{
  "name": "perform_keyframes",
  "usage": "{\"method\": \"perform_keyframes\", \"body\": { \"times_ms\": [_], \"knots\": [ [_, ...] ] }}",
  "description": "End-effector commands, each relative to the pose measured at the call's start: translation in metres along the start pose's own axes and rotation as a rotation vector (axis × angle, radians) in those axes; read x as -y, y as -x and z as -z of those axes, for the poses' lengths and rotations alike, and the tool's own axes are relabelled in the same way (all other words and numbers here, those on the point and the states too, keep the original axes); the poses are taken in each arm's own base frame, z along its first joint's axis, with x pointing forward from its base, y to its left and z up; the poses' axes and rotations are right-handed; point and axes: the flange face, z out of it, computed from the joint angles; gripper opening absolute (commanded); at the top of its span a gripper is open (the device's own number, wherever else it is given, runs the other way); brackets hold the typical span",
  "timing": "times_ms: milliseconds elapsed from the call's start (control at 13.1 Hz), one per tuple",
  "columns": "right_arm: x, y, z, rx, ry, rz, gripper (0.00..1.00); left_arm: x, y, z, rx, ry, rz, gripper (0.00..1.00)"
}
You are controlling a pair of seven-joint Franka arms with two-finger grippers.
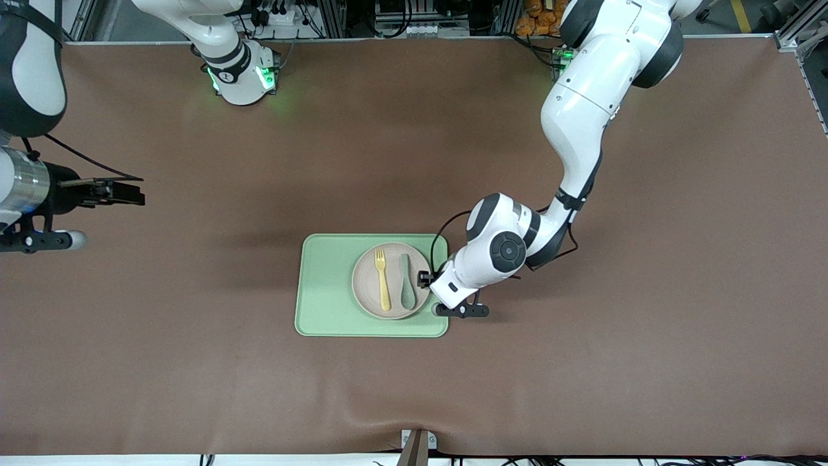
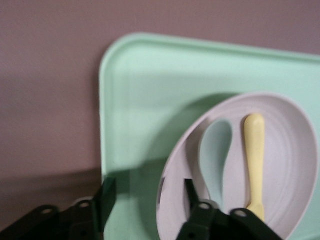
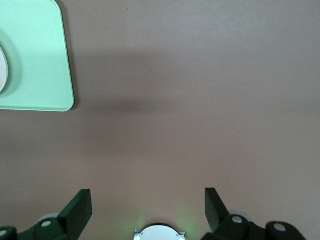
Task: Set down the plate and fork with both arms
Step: 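Withdraw the left gripper while the right gripper reaches toward the plate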
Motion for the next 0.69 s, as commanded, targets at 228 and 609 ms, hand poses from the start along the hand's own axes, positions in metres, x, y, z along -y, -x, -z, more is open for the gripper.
{"method": "perform_keyframes", "body": {
  "times_ms": [228,609],
  "knots": [
    [0.056,-0.029,-0.003,-0.123,0.018,0.044,1.0,0.009,-0.023,0.112,-0.048,-0.083,-0.032,1.0],
    [0.152,-0.066,-0.052,-0.161,0.02,0.129,1.0,0.045,-0.037,0.218,-0.044,-0.104,0.031,1.0]
  ]
}}
